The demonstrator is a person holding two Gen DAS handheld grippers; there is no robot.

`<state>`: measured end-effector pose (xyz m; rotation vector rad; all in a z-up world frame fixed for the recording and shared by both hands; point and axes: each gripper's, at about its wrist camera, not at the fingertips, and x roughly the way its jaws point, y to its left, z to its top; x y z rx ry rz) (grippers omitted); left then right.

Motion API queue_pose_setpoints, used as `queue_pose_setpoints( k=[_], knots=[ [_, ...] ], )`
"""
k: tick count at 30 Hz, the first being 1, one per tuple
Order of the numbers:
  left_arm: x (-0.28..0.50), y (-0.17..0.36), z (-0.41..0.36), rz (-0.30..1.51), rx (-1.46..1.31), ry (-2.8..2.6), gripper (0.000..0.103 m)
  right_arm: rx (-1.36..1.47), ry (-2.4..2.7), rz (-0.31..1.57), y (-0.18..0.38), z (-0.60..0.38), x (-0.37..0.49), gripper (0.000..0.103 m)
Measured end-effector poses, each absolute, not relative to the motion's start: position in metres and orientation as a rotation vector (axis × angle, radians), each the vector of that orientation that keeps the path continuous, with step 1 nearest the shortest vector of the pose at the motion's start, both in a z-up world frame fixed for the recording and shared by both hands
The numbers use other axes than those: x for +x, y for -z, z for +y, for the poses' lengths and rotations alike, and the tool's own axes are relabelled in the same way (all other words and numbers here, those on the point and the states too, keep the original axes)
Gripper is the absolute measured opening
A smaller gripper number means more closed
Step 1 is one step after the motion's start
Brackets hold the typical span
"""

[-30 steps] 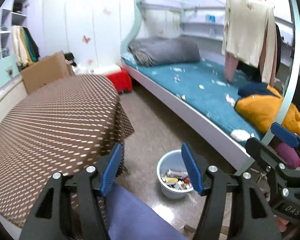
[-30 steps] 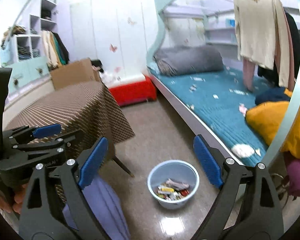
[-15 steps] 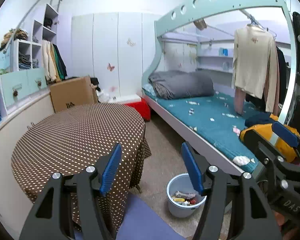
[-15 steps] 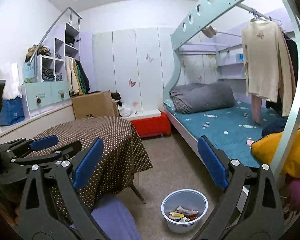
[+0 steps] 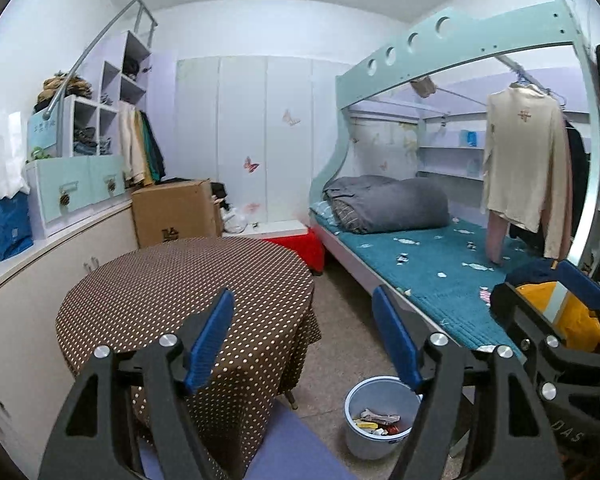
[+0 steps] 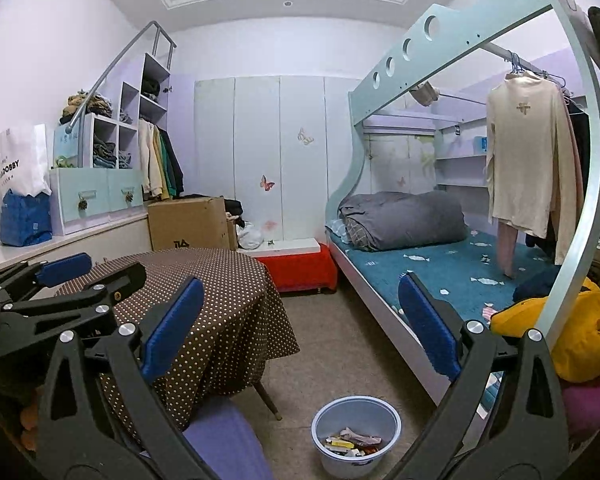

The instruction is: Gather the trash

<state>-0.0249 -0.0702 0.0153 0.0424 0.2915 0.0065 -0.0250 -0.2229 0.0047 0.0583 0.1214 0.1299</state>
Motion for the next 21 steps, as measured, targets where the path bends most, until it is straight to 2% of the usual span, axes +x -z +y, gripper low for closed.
queue_pose_setpoints(
  k=[21],
  knots=[
    [-0.013, 0.001, -0.053, 0.371, 0.032, -0.052, 0.074, 0.051, -0.12, 0.224, 0.007, -0.216, -0.01, 0.096]
  ],
)
